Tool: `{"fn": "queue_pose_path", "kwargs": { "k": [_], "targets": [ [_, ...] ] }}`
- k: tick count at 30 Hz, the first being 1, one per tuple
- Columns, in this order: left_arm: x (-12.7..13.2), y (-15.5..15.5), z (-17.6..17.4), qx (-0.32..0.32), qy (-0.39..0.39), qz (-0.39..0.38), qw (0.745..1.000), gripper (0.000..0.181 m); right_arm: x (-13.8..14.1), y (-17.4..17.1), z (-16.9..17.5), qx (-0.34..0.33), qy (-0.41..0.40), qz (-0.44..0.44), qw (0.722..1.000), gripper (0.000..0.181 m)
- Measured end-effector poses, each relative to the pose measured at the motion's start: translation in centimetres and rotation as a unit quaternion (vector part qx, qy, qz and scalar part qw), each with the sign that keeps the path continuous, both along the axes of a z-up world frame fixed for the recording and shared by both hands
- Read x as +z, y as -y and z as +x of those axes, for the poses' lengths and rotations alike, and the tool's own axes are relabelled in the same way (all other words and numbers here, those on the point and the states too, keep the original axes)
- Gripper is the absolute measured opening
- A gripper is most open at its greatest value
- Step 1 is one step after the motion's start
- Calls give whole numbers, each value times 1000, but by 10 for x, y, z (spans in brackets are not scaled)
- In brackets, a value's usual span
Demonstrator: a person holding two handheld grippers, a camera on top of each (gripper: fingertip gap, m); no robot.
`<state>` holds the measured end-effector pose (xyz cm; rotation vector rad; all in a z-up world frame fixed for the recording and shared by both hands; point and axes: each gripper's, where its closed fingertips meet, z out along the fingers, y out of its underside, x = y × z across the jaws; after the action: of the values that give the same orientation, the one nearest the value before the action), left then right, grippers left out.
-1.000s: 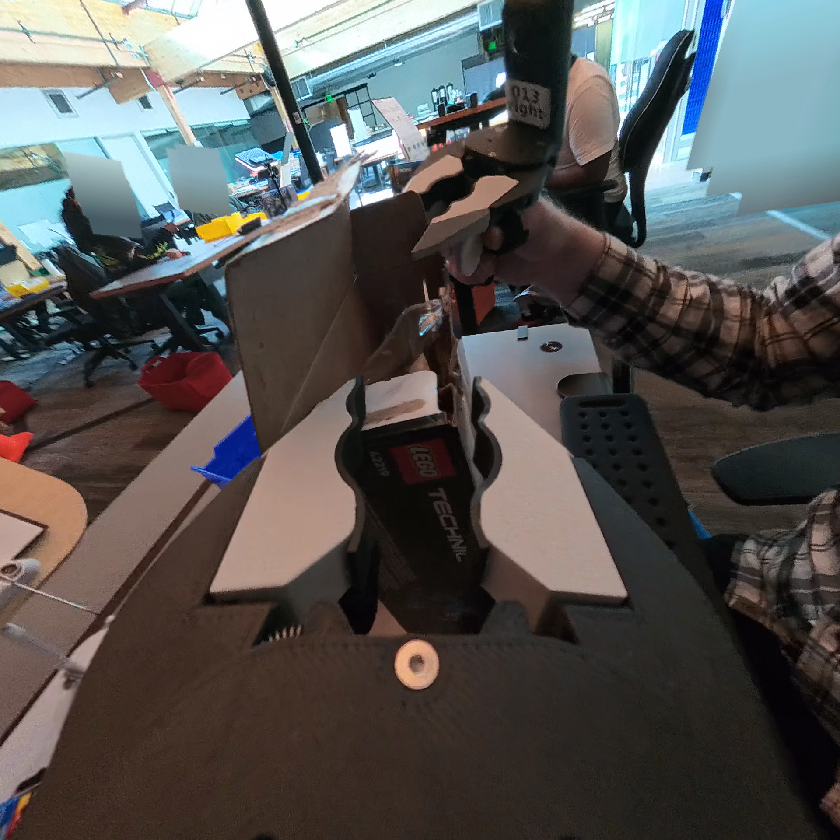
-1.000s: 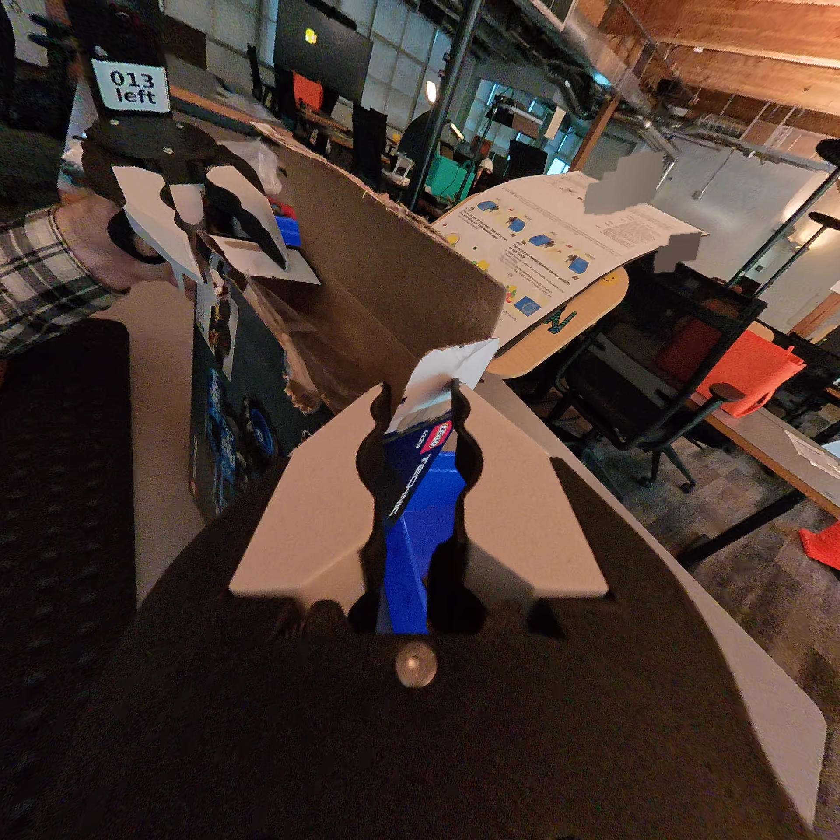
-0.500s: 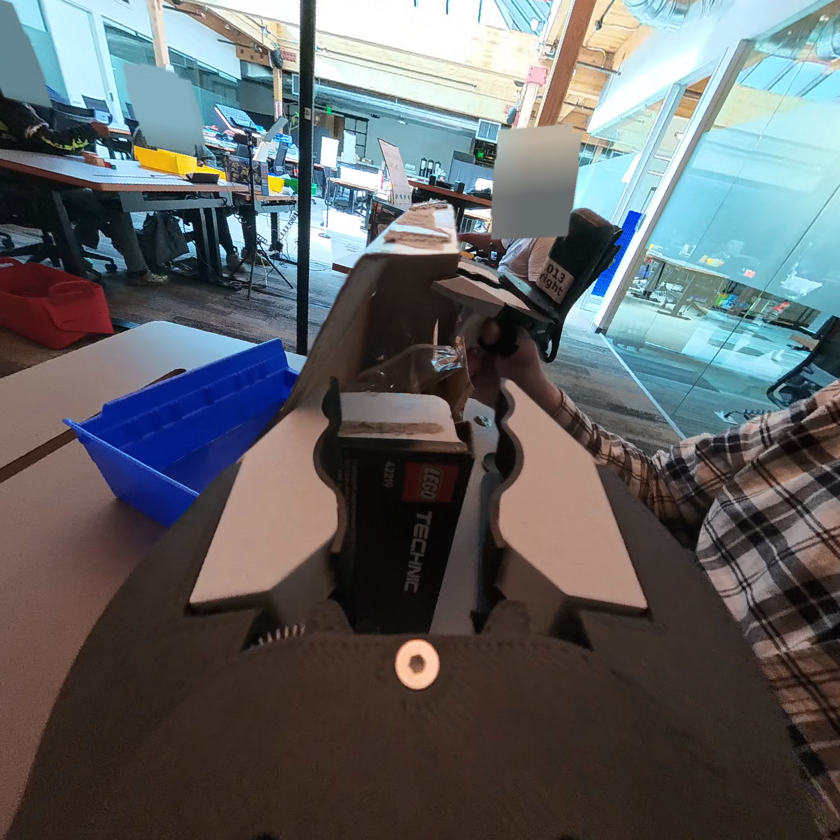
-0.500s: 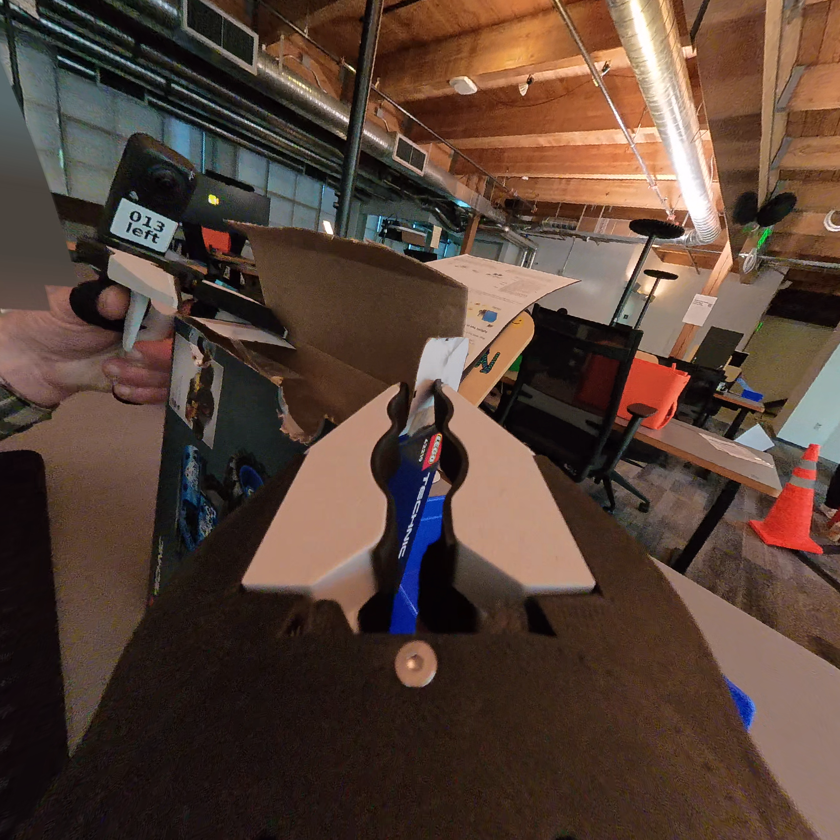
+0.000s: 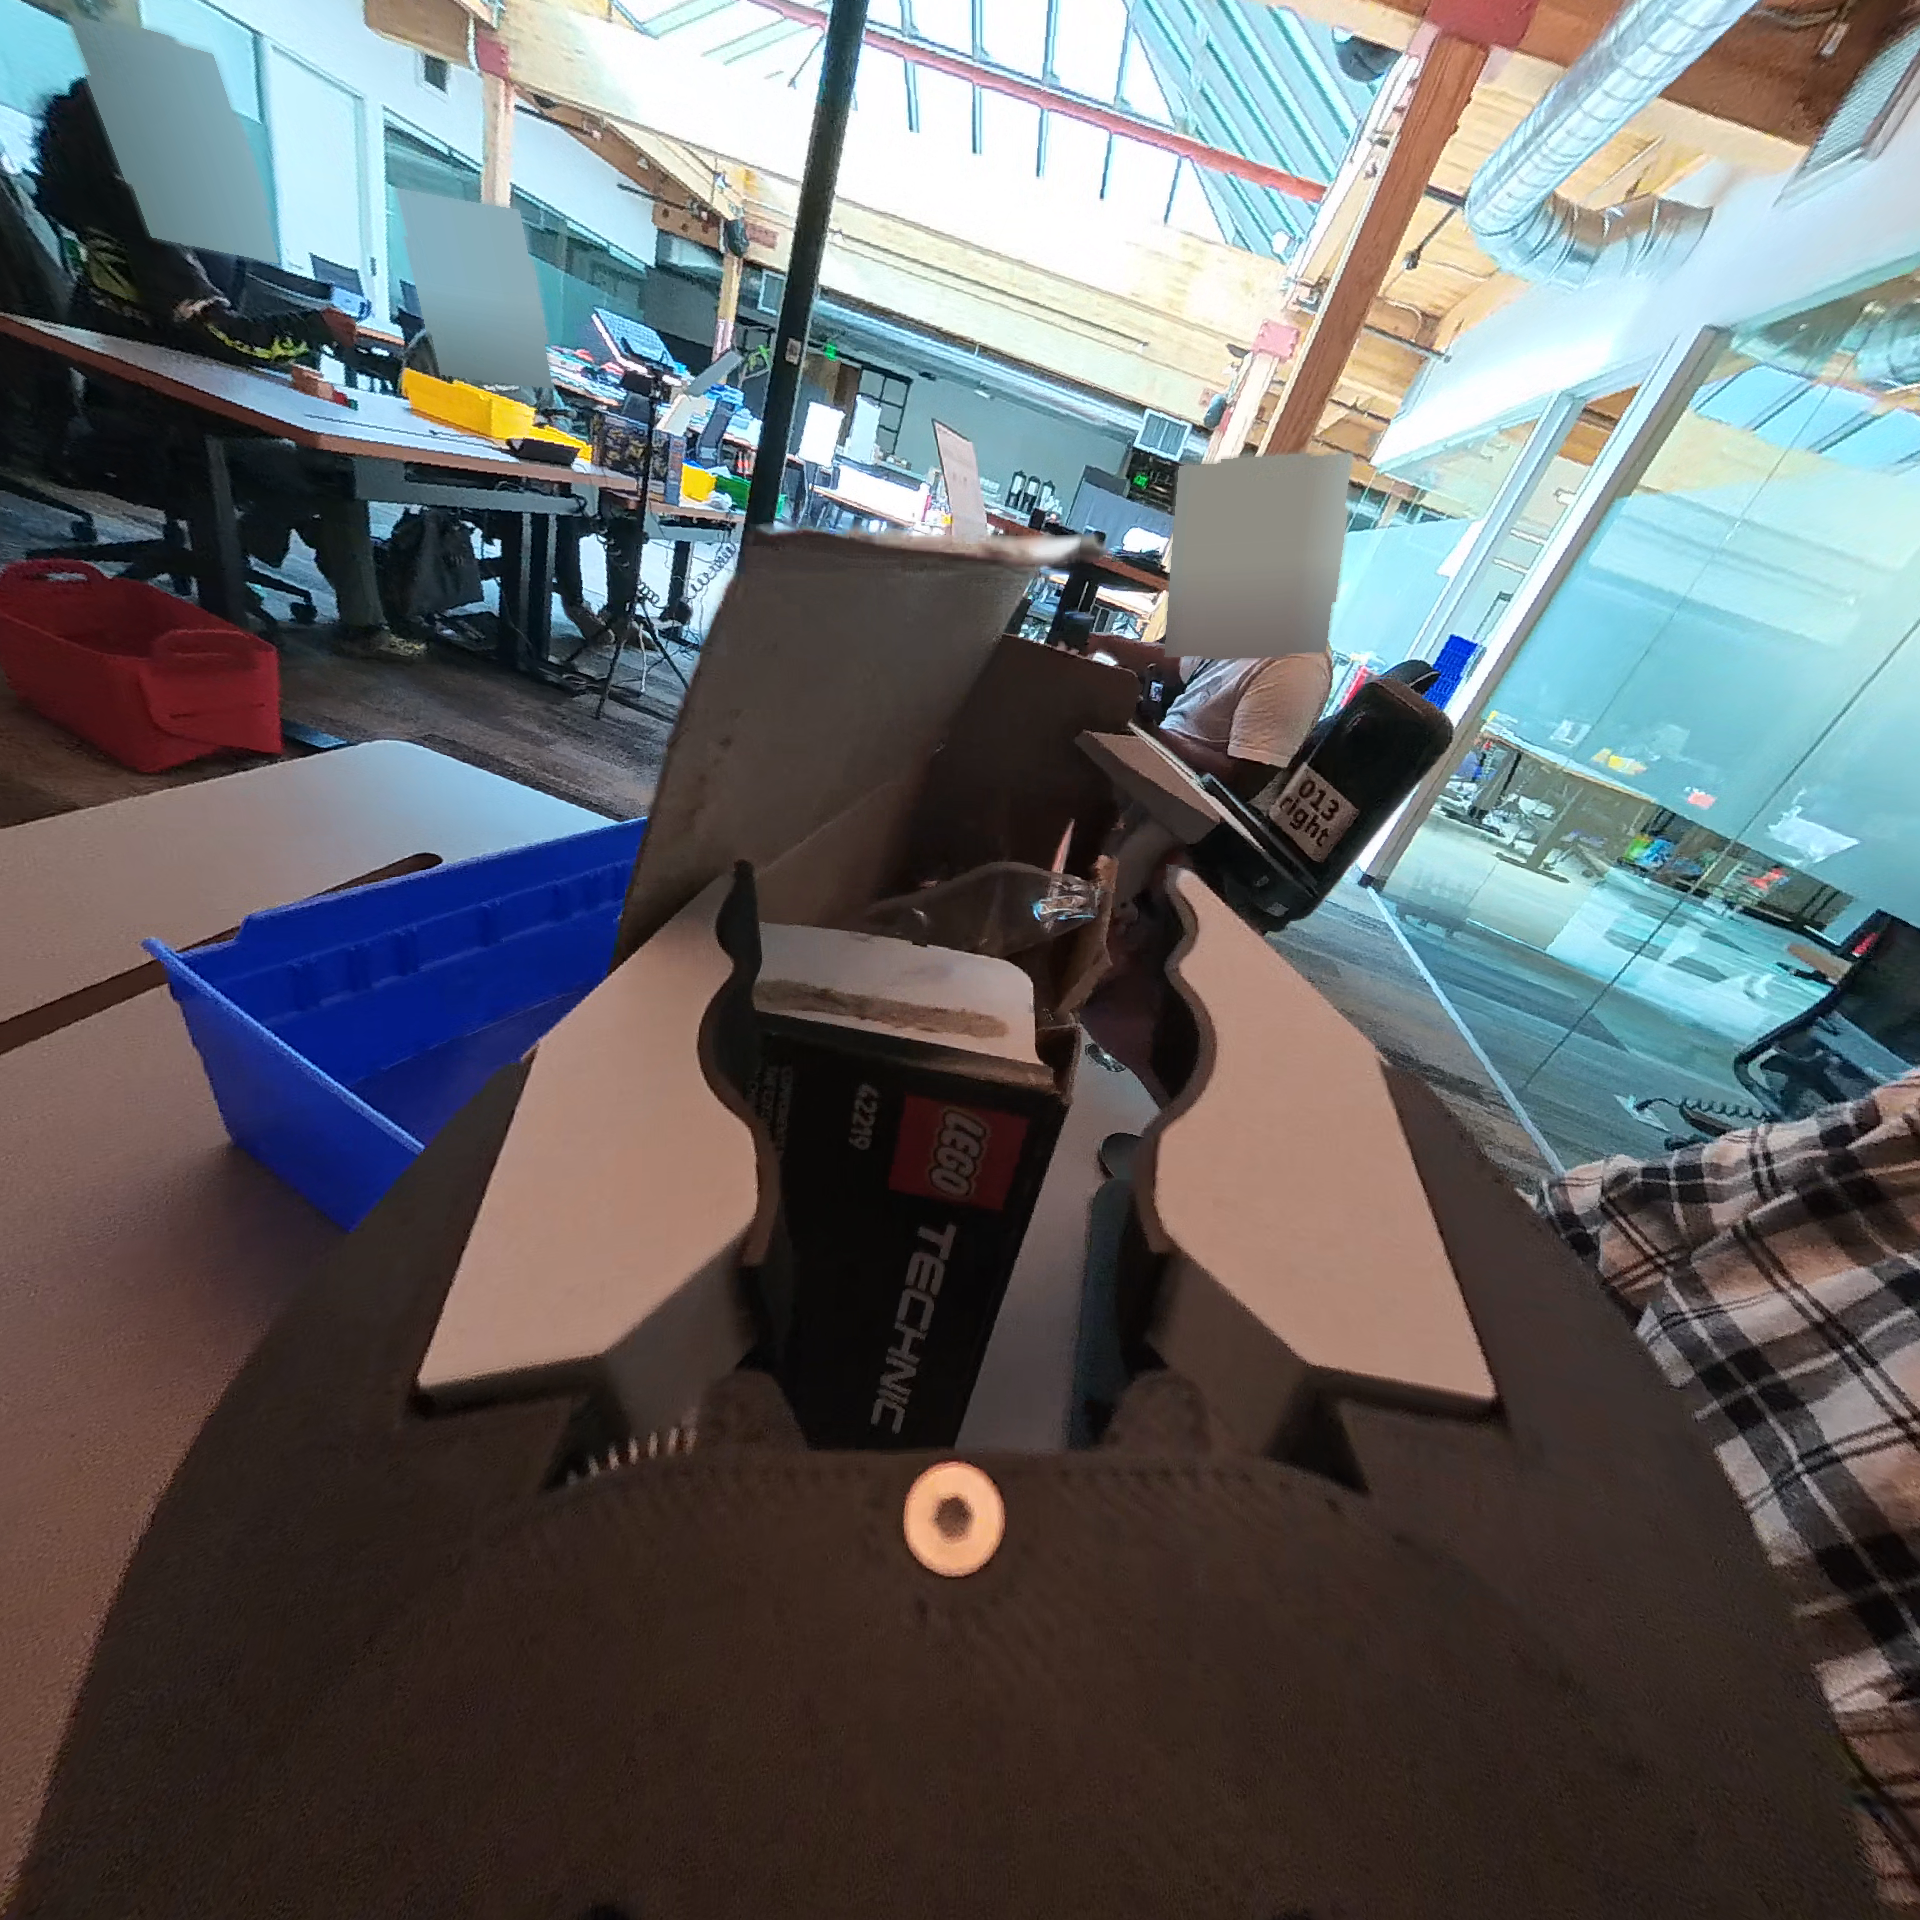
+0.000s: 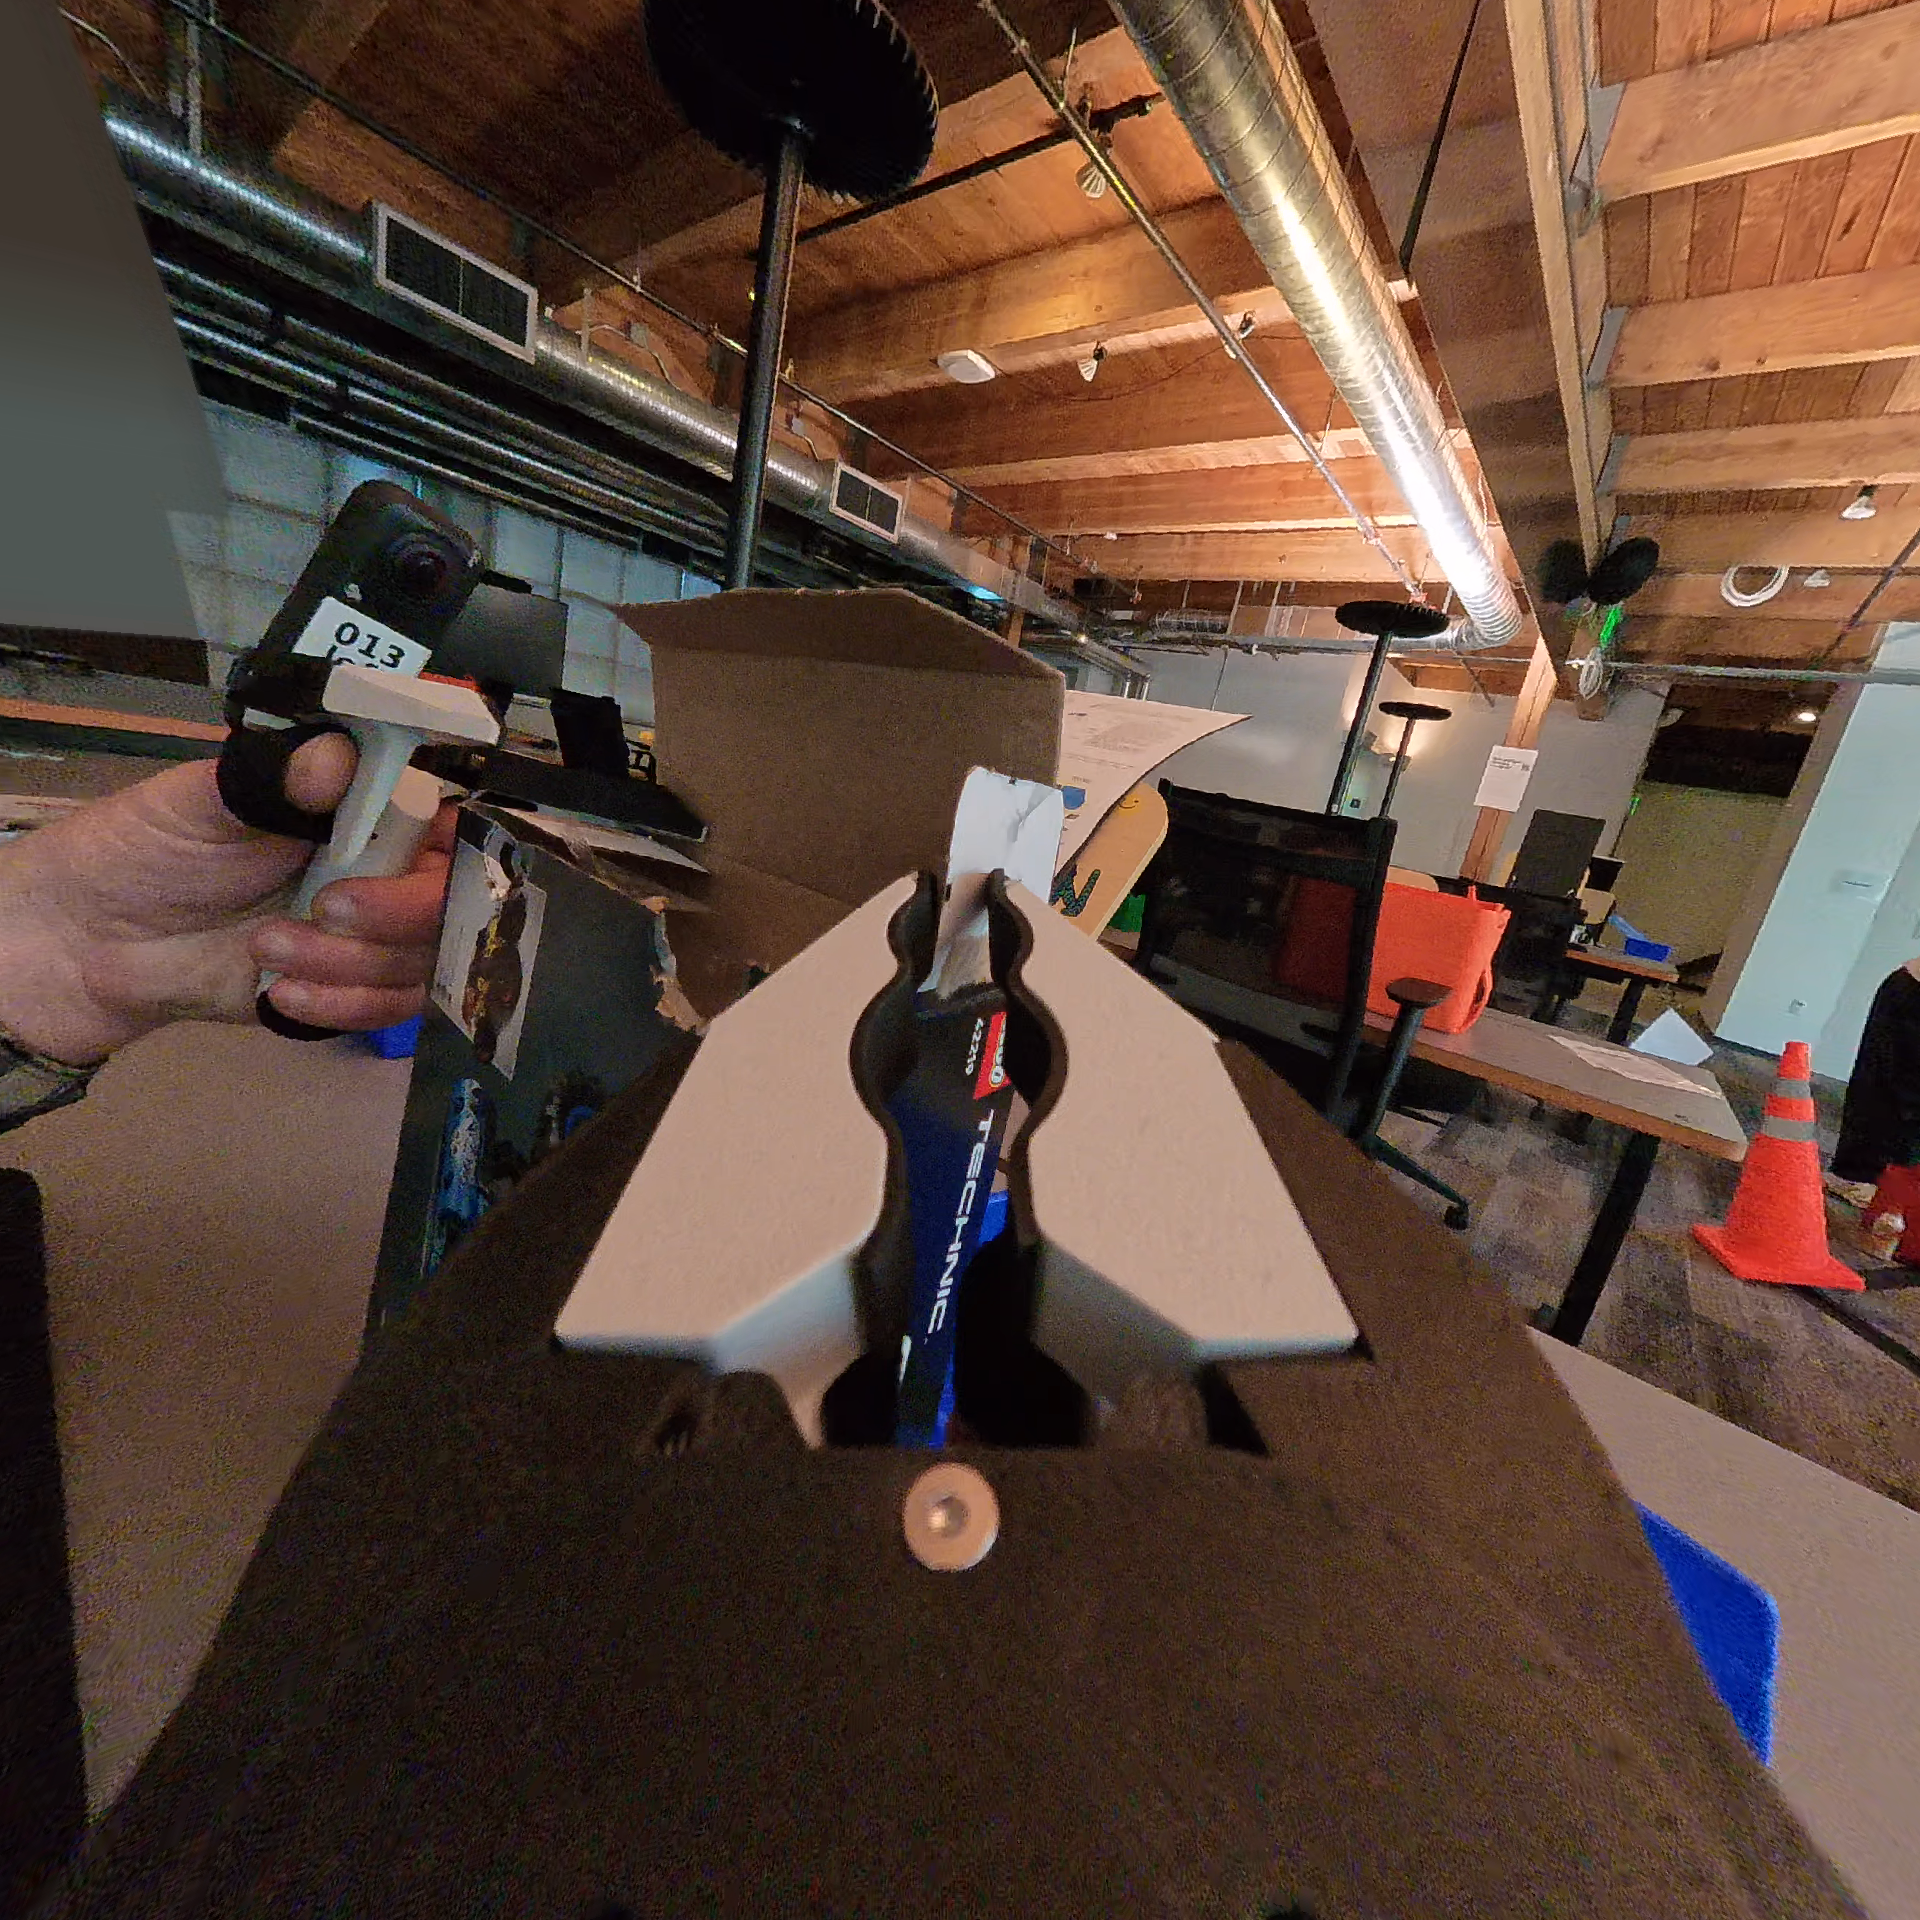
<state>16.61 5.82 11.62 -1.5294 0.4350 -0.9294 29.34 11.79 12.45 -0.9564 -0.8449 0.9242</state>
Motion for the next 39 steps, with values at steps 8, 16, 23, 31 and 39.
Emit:
{"fn": "queue_pose_path", "kwargs": {
  "k": [8, 16, 23, 31, 39],
  "targets": [
    [-2, -4, 9, 5, -21, 0, 1000, 80, -2, 1, -6, 25, 10, -33, 999, 7],
    [-2, 11, 10, 8, -75, 53, 996, 83, 9, 16, -3, 176, 123, -46, 976, 23],
    [28, 30, -23, 77, -81, 144, 983, 82, 36, -8, 14, 176, 58, -85, 979, 29],
    [8, 4, -21, 47, -121, 99, 987, 66, -12, -16, -35, 191, 212, -86, 954, 31],
    [16, 34, 0, 9, -176, 194, 965, 44, -20, -8, -34, 119, 289, 40, 949, 7]
  ]
}}
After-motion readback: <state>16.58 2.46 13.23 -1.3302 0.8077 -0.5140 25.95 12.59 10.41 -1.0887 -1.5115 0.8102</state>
